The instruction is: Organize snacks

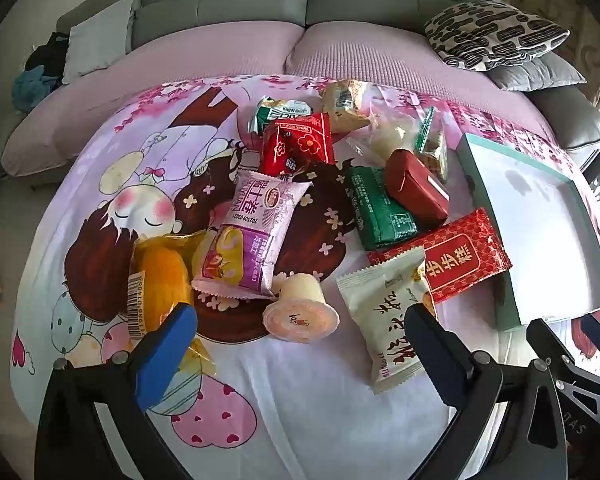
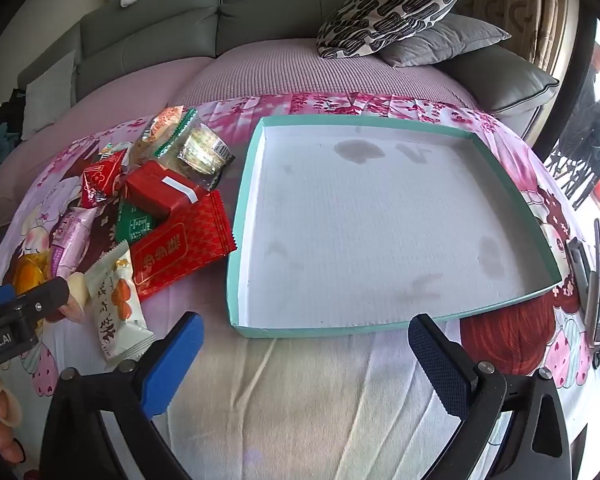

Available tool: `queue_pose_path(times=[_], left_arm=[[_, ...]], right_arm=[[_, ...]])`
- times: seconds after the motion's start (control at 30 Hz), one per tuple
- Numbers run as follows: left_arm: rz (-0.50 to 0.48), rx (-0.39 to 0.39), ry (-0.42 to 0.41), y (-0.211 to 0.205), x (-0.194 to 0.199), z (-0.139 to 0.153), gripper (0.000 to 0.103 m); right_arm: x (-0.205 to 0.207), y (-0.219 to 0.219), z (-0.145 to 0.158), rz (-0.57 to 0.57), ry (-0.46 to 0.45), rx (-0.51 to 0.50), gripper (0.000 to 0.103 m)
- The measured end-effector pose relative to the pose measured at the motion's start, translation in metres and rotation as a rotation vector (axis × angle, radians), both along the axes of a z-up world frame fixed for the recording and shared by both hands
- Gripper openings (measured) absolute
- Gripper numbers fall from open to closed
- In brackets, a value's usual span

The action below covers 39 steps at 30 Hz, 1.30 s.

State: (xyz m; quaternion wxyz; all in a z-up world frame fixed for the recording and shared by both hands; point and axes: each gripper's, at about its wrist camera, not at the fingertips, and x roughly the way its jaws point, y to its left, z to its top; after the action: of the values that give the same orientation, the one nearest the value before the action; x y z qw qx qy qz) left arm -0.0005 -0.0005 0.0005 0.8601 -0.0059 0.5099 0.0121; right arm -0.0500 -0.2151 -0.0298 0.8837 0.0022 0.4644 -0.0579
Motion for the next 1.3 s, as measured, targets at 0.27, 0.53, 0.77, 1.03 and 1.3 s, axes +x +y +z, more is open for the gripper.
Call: queue_pose_path(times=[0.27,0.53,0.77,1.03,1.3], left_arm=[[0.027,0.014,0.021,-0.0026,0.0029,-0.0022,0.103],[0.015,0.014,0.004,0.0020,0.0024,0.0016,0.103],[0.022,0.027,0.001,0.0009,0.0022,0.0014,0.103],[0.021,0.034,0.004,0.0020,0.0020,-0.0002,0.103],[0.024,0.043,0.007,0.0012,0.0022,-0.0010,0.103]], right_arm=[[0.0002,0.0000,0.0012,-0.002,0.001,0.001,0.103],[0.0003,0.0007,0.0019,-0.001,0.003,-0.002,0.103],[0.0004,0.0008,0.0025,-0.002,0.003,-0.002,0.103],[0.0006,0.0010,0.0028,-0.003,0.003,-0.001,0.103],[0.0005,0.0009,0.0029,-0.003,0.004,-0.002,0.103]])
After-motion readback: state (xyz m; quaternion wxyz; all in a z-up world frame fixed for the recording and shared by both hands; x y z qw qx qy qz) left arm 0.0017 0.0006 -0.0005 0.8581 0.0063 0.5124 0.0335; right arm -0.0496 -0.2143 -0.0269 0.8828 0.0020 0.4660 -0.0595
